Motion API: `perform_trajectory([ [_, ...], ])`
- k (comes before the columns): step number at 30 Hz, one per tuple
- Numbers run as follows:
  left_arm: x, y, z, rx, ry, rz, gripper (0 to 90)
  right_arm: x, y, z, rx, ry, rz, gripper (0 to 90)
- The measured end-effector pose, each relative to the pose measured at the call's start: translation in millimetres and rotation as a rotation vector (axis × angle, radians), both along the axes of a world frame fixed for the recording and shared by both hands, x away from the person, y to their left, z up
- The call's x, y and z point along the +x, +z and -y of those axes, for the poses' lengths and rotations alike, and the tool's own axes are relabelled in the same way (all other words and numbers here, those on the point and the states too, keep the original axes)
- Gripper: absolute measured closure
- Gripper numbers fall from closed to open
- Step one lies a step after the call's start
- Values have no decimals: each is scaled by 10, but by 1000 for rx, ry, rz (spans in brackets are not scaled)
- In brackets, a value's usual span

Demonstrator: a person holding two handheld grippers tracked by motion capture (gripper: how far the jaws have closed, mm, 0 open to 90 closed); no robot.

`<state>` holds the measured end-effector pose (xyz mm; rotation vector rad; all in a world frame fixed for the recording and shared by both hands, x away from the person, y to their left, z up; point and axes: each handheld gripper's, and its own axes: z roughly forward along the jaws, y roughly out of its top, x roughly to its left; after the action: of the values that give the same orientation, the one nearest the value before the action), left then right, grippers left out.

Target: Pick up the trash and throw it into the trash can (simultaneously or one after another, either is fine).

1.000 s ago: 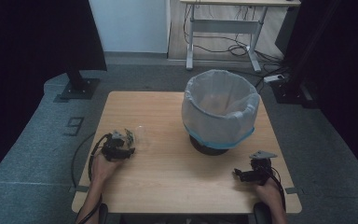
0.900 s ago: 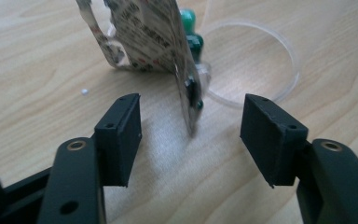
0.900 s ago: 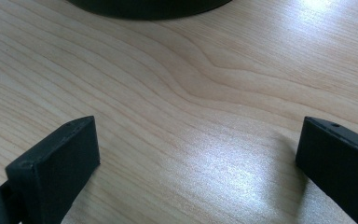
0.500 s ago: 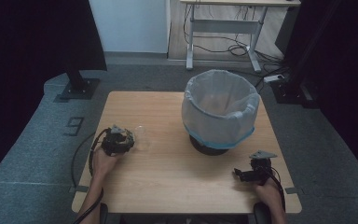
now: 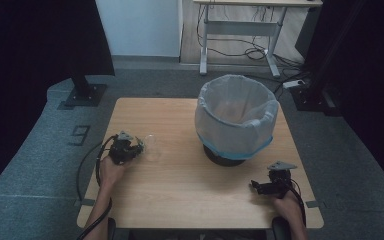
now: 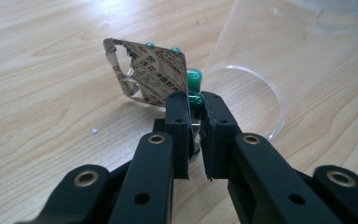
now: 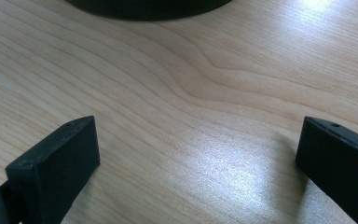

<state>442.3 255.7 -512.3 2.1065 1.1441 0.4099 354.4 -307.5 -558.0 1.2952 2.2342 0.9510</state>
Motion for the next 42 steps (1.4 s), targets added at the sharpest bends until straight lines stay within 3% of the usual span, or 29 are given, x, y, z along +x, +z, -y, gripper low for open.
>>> perform_trajectory([
  [6,2,124,-31,-23,1,10,823,0,0,0,0,0,0,0],
  [15,31,274,-14,-16,-21,6,824,0,0,0,0,0,0,0],
  [26,79,611,51,-9,-57,23,824,1,0,-3,-1,-2,0,0],
  [42,144,1040,175,-14,-113,9,824,3,1,-8,-2,-4,0,0],
])
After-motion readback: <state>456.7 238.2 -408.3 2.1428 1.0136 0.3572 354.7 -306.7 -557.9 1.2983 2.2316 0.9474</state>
